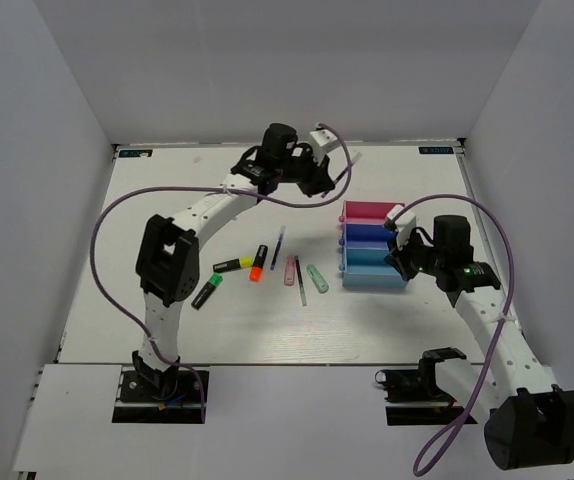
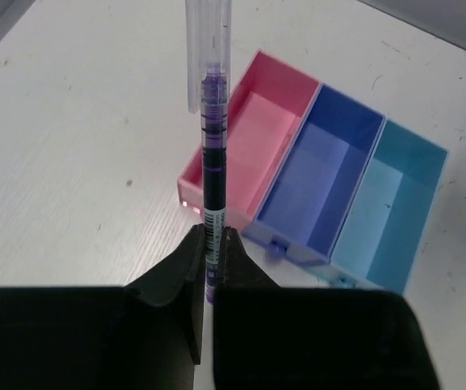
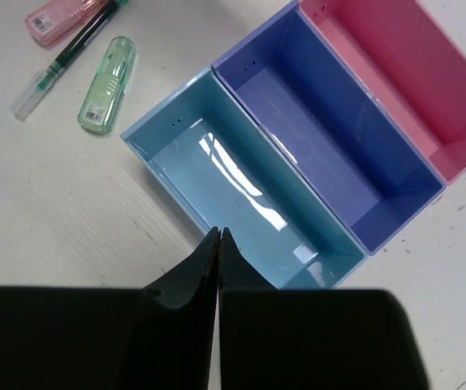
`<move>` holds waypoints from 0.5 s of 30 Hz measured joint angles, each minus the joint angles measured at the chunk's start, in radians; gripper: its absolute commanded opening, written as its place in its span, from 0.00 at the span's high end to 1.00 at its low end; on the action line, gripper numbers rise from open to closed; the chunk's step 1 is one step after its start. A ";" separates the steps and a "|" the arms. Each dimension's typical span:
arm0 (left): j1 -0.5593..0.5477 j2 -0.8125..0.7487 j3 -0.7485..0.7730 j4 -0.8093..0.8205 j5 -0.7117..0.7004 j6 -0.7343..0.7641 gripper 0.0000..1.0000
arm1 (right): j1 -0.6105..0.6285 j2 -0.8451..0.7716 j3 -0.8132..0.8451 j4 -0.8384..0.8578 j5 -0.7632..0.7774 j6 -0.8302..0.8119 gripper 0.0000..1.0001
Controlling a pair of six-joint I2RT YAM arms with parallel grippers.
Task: Sort the stationery into containers
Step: Place the pen in the storage box.
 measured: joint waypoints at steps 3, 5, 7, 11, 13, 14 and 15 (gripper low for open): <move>-0.030 0.099 0.080 0.080 0.019 0.008 0.99 | 0.000 -0.004 0.000 0.008 -0.003 -0.013 1.00; -0.049 0.165 0.121 0.132 0.026 0.009 0.99 | 0.000 -0.006 0.000 0.007 -0.002 -0.021 1.00; -0.064 0.212 0.132 0.192 0.028 0.003 0.99 | 0.000 -0.011 0.000 0.006 -0.002 -0.025 1.00; -0.089 0.304 0.170 0.262 0.029 -0.014 0.99 | 0.000 -0.021 0.000 0.006 0.006 -0.028 1.00; -0.100 0.338 0.179 0.288 0.027 -0.025 0.99 | 0.000 -0.025 0.000 0.007 0.011 -0.028 1.00; -0.104 0.346 0.181 0.294 0.026 -0.029 0.99 | 0.000 -0.027 0.000 0.006 0.014 -0.028 1.00; -0.108 0.357 0.187 0.301 0.024 -0.034 0.99 | 0.000 -0.028 0.000 0.007 0.016 -0.028 1.00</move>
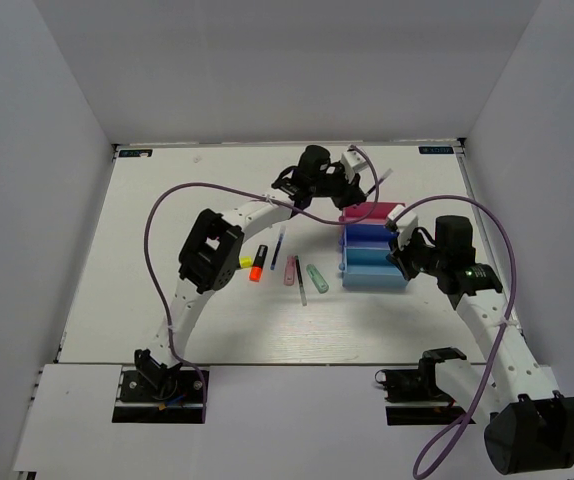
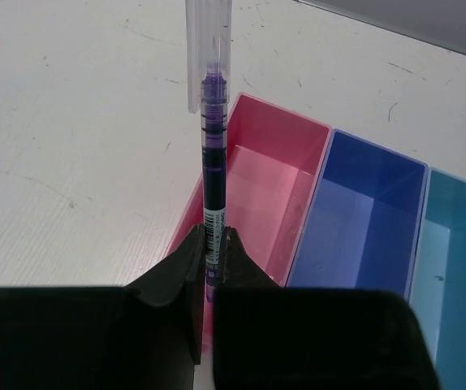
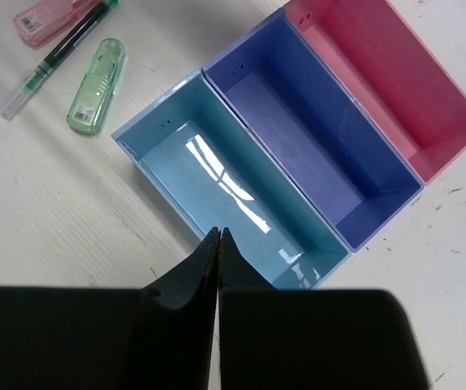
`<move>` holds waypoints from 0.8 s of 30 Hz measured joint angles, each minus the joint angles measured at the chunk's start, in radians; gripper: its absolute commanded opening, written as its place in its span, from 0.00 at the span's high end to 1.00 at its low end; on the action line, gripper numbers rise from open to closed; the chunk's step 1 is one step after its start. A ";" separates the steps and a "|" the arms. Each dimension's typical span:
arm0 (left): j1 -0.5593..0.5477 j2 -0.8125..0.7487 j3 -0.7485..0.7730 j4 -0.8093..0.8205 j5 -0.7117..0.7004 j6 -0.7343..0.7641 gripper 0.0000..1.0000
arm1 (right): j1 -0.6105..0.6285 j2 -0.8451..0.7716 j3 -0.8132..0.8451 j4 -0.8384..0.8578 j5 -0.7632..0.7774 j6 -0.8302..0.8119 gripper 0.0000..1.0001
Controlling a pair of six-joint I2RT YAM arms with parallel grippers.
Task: Sort the stationery into containers
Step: Place the pen in the storage box.
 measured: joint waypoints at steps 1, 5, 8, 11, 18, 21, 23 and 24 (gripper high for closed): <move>-0.003 0.011 0.010 0.008 -0.003 -0.003 0.99 | 0.000 -0.002 0.000 0.000 0.001 0.000 1.00; -0.014 0.035 0.030 0.027 -0.016 -0.009 0.99 | 0.000 -0.002 0.000 0.000 0.009 0.000 1.00; -0.016 0.035 0.030 0.026 -0.022 -0.010 0.99 | 0.000 -0.005 0.000 0.000 0.014 0.000 1.00; -0.018 0.035 0.030 0.025 -0.034 -0.010 0.97 | 0.000 -0.010 0.000 0.000 0.016 0.000 1.00; -0.019 0.035 0.030 0.007 -0.057 -0.006 0.95 | 0.000 -0.016 0.000 0.000 0.020 0.001 1.00; -0.019 0.035 0.030 -0.003 -0.066 -0.002 0.92 | 0.000 -0.019 0.000 0.000 0.020 0.003 0.95; -0.019 0.035 0.029 -0.009 -0.069 0.001 0.89 | 0.000 -0.020 0.000 -0.001 0.020 0.004 0.91; -0.019 0.035 0.029 -0.011 -0.073 0.003 0.84 | 0.000 -0.020 0.000 -0.001 0.020 0.004 0.91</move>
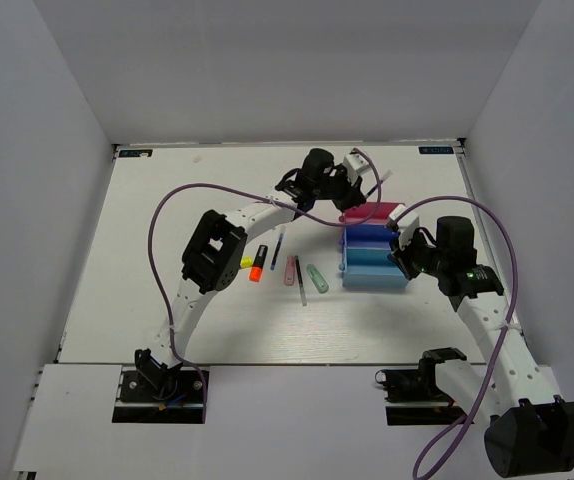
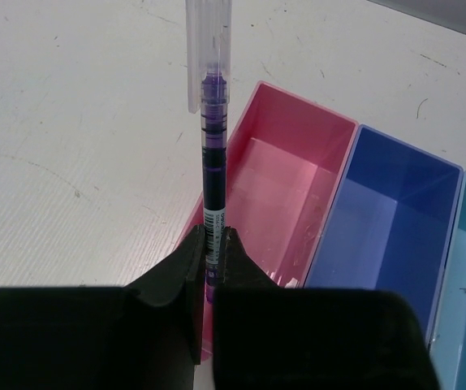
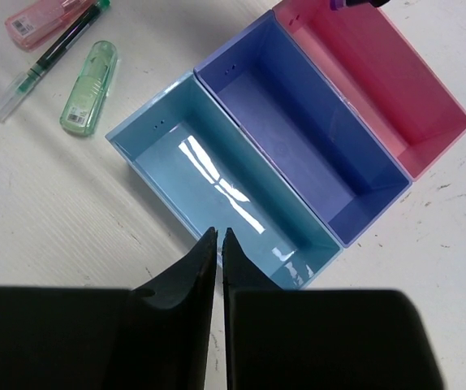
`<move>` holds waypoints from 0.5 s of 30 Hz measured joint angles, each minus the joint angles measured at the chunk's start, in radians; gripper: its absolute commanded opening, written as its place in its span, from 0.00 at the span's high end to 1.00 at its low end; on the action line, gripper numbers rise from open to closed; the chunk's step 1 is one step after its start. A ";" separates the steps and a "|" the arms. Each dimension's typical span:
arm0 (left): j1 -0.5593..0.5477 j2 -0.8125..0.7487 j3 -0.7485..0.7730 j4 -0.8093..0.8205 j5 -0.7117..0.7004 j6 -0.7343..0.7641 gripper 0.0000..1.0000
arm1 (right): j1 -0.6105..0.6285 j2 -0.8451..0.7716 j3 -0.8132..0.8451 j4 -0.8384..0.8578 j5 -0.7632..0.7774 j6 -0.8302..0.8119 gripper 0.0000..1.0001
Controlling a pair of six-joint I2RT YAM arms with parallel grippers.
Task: Sort the stationery into containers
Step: Place the pen in the storage box.
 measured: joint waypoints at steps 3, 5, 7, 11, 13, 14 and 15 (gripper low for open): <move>0.000 0.000 -0.011 -0.002 -0.008 0.004 0.76 | 0.000 0.000 0.000 0.000 0.000 0.000 0.87; 0.000 0.000 -0.024 -0.003 -0.013 0.007 0.72 | 0.000 0.000 0.000 0.000 0.000 0.000 0.86; 0.000 0.000 -0.035 -0.006 -0.016 0.006 0.67 | 0.000 0.000 0.000 0.000 0.000 0.001 0.84; 0.000 0.000 -0.061 -0.008 -0.019 0.007 0.51 | 0.000 -0.002 0.000 0.000 0.004 0.000 0.83; 0.000 0.000 -0.069 -0.005 -0.019 0.004 0.41 | 0.000 -0.005 0.000 0.000 0.005 0.000 0.82; 0.000 0.000 -0.069 -0.005 -0.022 0.005 0.41 | -0.002 -0.006 0.000 0.000 0.005 0.000 0.82; -0.001 0.000 -0.068 -0.003 -0.024 0.004 0.41 | -0.003 -0.008 0.000 0.000 0.005 0.000 0.82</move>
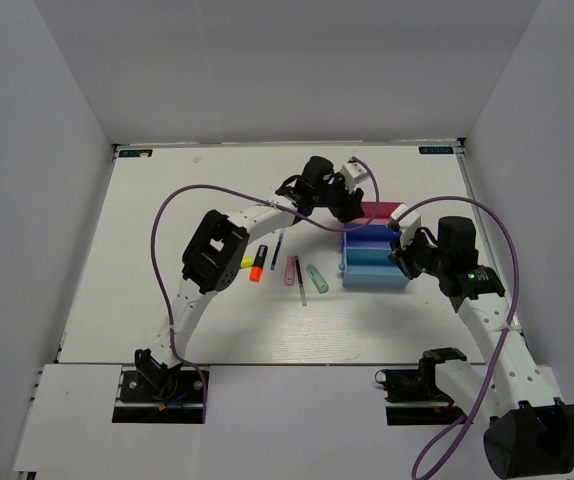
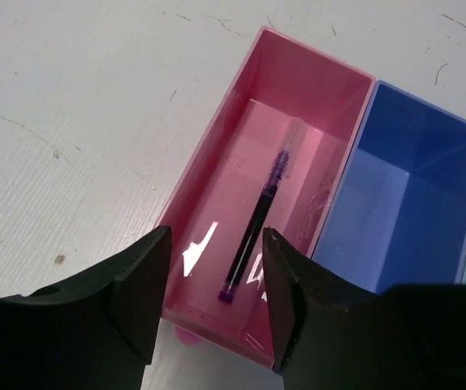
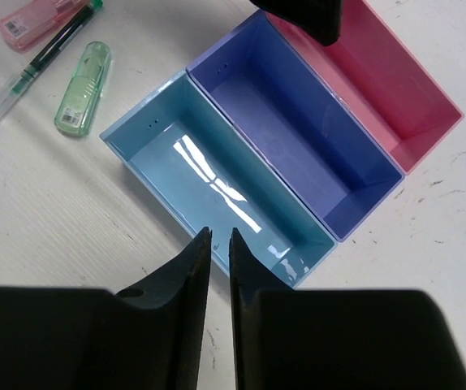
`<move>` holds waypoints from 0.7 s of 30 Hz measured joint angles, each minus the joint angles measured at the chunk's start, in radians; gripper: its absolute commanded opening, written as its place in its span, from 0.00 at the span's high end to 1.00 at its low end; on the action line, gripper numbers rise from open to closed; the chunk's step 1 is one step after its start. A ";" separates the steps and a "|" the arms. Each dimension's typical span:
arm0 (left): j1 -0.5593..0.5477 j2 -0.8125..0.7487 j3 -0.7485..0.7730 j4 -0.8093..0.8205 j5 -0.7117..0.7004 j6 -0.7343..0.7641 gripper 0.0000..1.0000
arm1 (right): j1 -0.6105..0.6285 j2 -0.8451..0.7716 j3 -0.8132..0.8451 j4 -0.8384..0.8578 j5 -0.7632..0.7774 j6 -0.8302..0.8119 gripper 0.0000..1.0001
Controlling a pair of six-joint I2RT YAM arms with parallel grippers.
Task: Sort the stationery into containers
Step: Place the pen in the storage box, then pick up the pen from the center of the board.
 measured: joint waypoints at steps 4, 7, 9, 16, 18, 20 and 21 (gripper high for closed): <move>-0.002 0.000 0.014 -0.016 -0.006 -0.001 0.54 | 0.001 -0.002 0.000 0.000 0.003 0.000 0.82; -0.004 0.000 0.030 -0.021 -0.005 -0.008 0.63 | 0.001 -0.002 0.000 0.000 0.003 0.000 0.85; -0.007 -0.005 0.030 -0.005 -0.003 -0.016 0.65 | 0.001 -0.002 0.000 0.000 0.004 0.002 0.92; -0.019 -0.205 -0.188 0.088 -0.046 -0.067 1.00 | 0.001 -0.003 0.000 0.004 0.019 0.032 1.00; -0.017 -0.337 -0.309 0.083 -0.108 -0.070 1.00 | 0.001 -0.004 0.000 0.006 0.023 0.050 0.92; -0.010 -0.452 -0.384 0.028 -0.205 -0.080 0.85 | 0.001 -0.005 0.000 0.010 0.029 0.081 0.46; 0.009 -0.524 -0.412 -0.036 -0.271 -0.093 0.57 | 0.001 -0.004 0.000 0.011 0.030 0.095 0.12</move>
